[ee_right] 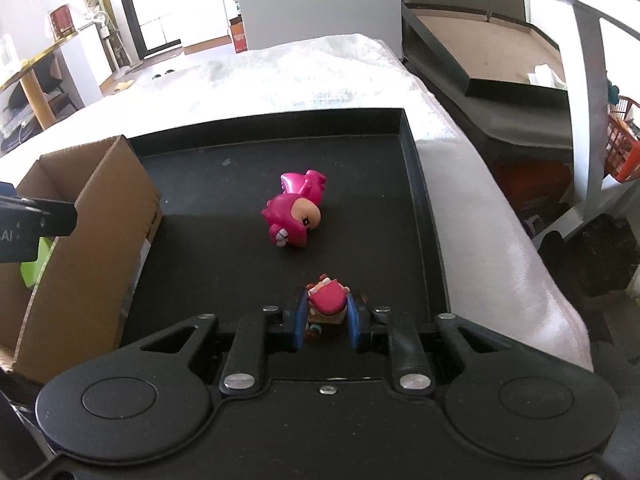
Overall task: Organize rigid objects
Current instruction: 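Lift the girl doll with the right gripper and carry it over the box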
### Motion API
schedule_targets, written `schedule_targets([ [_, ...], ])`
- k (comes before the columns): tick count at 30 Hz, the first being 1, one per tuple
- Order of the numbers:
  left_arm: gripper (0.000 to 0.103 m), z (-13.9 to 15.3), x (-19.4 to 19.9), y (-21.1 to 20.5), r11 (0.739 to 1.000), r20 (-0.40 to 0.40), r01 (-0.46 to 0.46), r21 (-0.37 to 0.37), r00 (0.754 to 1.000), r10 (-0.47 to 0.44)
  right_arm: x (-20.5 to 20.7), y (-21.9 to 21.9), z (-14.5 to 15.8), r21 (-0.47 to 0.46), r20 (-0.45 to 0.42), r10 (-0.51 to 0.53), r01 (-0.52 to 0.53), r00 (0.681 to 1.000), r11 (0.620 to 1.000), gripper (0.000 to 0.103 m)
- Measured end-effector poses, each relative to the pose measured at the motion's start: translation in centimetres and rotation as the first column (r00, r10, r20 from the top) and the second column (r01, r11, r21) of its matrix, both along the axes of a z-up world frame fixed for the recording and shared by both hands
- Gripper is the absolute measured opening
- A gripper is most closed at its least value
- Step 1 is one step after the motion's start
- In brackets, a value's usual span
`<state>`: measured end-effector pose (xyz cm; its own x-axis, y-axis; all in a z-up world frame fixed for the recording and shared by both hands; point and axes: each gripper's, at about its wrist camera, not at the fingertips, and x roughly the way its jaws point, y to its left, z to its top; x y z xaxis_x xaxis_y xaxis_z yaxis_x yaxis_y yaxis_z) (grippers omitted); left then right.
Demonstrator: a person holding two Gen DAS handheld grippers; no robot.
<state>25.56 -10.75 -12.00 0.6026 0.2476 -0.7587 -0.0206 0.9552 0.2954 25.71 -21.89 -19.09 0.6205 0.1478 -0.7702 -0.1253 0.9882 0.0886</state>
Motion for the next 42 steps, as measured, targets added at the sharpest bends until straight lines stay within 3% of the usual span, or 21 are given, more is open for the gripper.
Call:
schedule_targets([
  [19,0.065,3.1,-2.8,5.5,0.994,0.053,-0.063,-0.091,0.996,0.068,-2.2,3.9,5.9,-0.05,0.1,0.055,-0.05,0.994,0.997,0.021],
  [42,0.065,3.6,-4.8,12.9,0.969,0.057,-0.14,-0.204,0.986,0.154,-2.8,10.9,9.0,-0.113,0.149,0.163,-0.147,0.975,0.983,0.021],
])
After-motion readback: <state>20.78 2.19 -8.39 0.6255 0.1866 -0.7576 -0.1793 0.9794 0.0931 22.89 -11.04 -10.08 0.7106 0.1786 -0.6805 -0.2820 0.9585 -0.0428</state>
